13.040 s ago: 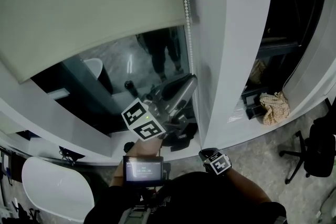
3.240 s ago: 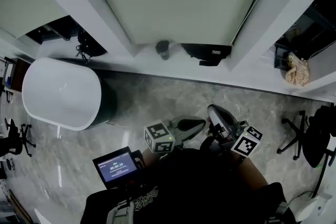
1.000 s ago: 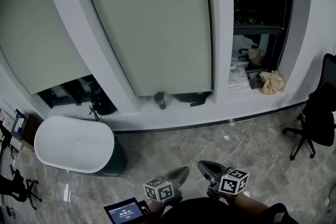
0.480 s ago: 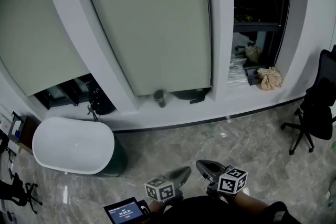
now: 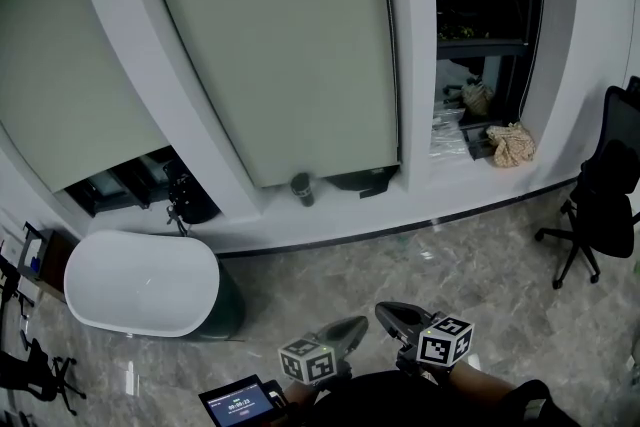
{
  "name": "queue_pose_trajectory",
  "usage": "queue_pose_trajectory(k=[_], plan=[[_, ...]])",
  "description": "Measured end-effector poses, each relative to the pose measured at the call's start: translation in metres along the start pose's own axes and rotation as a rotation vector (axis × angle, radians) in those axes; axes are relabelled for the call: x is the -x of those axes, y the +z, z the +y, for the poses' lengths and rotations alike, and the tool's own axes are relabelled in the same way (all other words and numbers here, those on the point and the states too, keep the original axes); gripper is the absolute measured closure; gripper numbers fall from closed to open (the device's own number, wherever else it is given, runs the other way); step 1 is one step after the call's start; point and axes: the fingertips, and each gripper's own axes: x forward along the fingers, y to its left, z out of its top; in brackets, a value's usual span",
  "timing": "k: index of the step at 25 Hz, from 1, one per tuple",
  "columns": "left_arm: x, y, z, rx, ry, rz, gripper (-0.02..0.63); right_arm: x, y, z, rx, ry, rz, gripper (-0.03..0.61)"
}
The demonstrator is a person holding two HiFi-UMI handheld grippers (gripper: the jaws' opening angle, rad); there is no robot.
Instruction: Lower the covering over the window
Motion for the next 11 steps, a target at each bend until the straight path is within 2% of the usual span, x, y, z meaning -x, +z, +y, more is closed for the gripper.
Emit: queue_pose_trajectory(k=[11], plan=[[0.0018,-0.0030,-0.0087,0.011,-0.010,-0.009,0.615,0.0100,-0.0002,0.0049,0.010,-0.007,-0.004,0.571]])
